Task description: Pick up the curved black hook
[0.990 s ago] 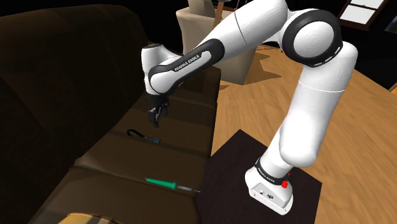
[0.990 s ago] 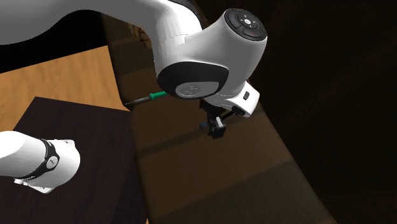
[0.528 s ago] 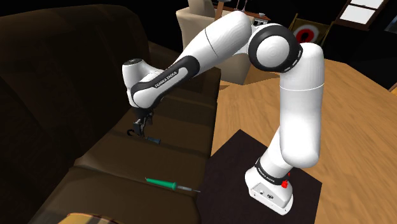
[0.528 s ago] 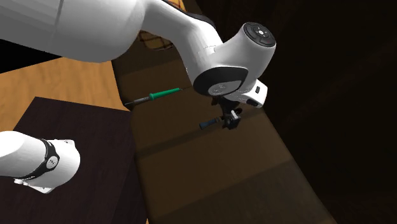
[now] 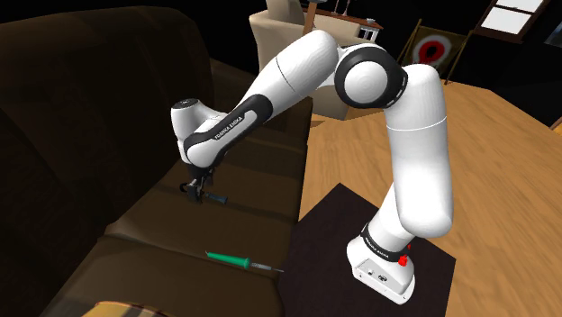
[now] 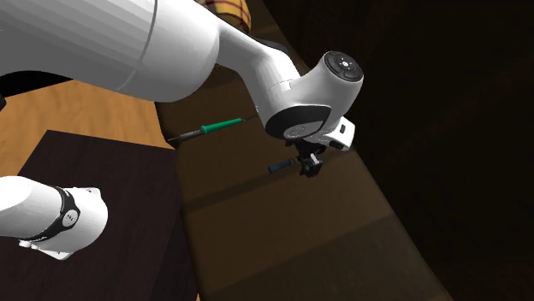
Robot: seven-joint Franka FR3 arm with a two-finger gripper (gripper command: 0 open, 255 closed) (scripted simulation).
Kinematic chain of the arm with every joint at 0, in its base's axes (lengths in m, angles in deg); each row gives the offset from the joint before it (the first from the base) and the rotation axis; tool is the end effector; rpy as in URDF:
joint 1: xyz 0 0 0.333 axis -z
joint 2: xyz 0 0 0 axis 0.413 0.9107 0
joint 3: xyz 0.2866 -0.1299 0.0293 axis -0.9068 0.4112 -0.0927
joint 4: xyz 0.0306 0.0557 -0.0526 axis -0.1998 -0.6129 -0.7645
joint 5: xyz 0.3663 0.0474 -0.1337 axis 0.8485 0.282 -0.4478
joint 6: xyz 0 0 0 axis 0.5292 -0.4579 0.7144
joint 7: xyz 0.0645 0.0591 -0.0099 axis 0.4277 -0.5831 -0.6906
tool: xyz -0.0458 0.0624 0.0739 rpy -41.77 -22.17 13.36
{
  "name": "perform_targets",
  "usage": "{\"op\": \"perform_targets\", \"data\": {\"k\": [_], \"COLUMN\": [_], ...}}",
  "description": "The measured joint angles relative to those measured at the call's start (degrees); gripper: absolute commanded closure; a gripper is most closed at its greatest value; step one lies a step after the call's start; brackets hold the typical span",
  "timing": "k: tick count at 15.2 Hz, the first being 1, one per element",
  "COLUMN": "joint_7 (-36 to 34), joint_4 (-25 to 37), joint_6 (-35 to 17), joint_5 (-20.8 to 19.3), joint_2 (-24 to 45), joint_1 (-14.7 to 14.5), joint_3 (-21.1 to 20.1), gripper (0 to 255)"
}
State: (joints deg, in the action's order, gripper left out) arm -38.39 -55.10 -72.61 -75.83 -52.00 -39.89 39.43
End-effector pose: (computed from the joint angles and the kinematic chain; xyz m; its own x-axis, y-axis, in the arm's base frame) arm 0.5626 0.2689 0.2003 0.8369 0.5331 -0.1241 0.5352 -0.8445 -0.0186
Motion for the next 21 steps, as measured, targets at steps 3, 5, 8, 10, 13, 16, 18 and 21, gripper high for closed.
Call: {"op": "perform_targets", "data": {"k": [3,5,8,10,13,16,18,21], "joint_7": [0.0,0.0,0.0,0.0,0.0,0.3,0.4,0.6], "joint_4": [0.1,0.1,0.1,0.1,-0.1,-0.1,-0.2,-0.1], "joint_6": [-0.4,-0.4,-0.4,-0.5,0.1,1.7,2.7,4.2], "joint_5": [-0.1,-0.1,-0.1,-0.1,0.0,0.4,0.7,1.0], "joint_2": [0.4,0.5,0.5,0.5,-0.3,-1.8,-3.0,-4.4], "joint_1": [0.0,0.0,0.0,0.0,0.1,0.3,0.4,0.5], "joint_3": [0.1,0.1,0.1,0.1,0.0,-0.3,-0.5,-0.7], "gripper": [255,255,255,255,255,255,255,255]}}
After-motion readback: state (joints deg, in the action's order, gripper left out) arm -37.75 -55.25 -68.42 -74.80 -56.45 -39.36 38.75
